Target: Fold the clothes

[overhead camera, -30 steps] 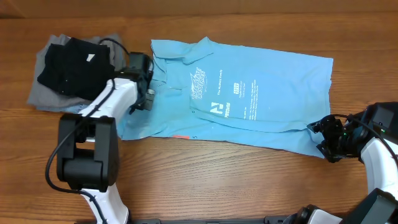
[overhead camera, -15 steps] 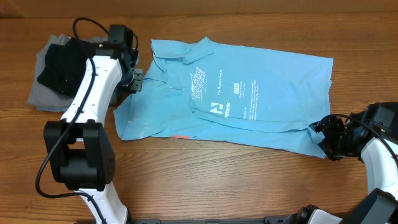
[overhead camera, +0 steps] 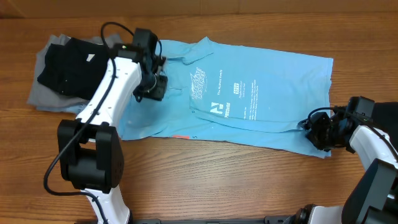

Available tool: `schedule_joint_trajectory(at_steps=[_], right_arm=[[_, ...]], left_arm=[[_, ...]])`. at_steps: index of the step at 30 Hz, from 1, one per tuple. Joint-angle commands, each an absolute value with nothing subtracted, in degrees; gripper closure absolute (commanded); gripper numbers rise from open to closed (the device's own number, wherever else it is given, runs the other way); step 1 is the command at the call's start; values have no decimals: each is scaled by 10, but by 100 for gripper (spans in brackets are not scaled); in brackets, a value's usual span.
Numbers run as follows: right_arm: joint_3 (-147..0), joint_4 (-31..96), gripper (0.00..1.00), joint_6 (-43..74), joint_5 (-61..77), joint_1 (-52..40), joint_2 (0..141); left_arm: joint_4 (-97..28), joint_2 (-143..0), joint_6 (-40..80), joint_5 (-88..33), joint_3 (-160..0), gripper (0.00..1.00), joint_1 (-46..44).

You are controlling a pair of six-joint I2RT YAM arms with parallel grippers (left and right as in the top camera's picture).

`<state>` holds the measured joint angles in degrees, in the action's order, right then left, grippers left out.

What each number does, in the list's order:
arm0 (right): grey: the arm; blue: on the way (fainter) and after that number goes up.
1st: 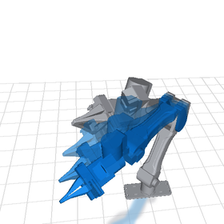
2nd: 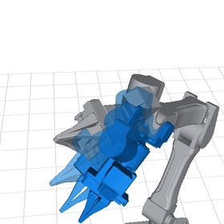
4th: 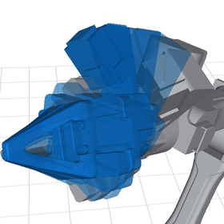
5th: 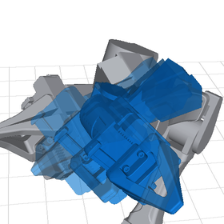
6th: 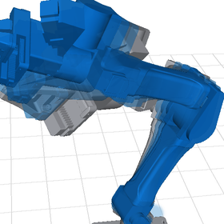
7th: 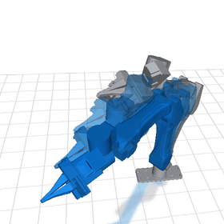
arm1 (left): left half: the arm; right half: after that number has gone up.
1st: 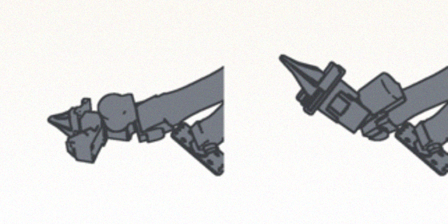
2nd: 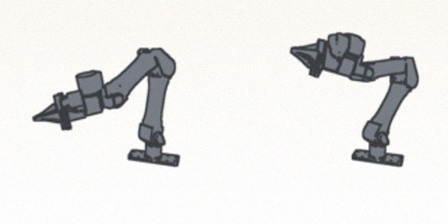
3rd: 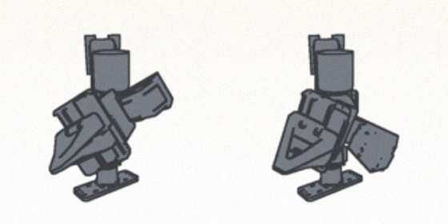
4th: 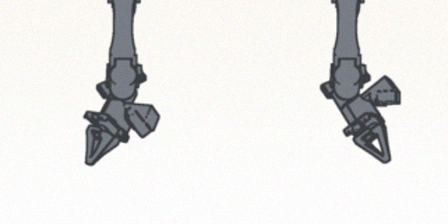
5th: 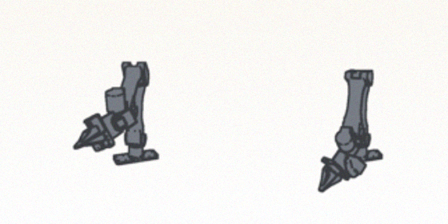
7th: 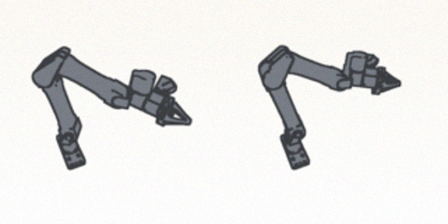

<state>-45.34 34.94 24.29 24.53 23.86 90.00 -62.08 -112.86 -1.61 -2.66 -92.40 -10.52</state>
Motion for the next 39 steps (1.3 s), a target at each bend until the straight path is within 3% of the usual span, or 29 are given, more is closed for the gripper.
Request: schedule_joint_trajectory(at_steps=[1,3,8,10,13,15,17,20,24,27,39], right_arm=[[-465,321,53,242,230,238,901],[-465,311,58,242,218,238,901],[-465,302,59,258,195,237,904],[-463,313,39,274,195,237,907],[-461,344,34,319,189,237,907],[-461,347,39,345,166,237,907],[-461,345,57,371,150,237,907],[-461,336,60,391,150,237,907],[-461,326,96,380,140,237,907],[-462,307,96,322,151,237,907],[-465,287,96,314,175,243,907]], left_arm=[[-591,-1127,-6,-37,-853,58,-104],[-562,-1127,-1,-36,-815,58,-104],[-475,-1127,23,-10,-736,59,-100],[-456,-1127,24,-10,-721,59,-100],[-450,-1127,24,-10,-714,59,-100],[-450,-1127,24,-10,-714,59,-100],[-449,-1127,24,-10,-714,58,-100],[-449,-1127,24,-10,-714,59,-100],[-449,-1127,24,-10,-714,59,-100],[-449,-1127,24,-10,-714,59,-100],[-453,-1127,24,-11,-714,57,-100]])
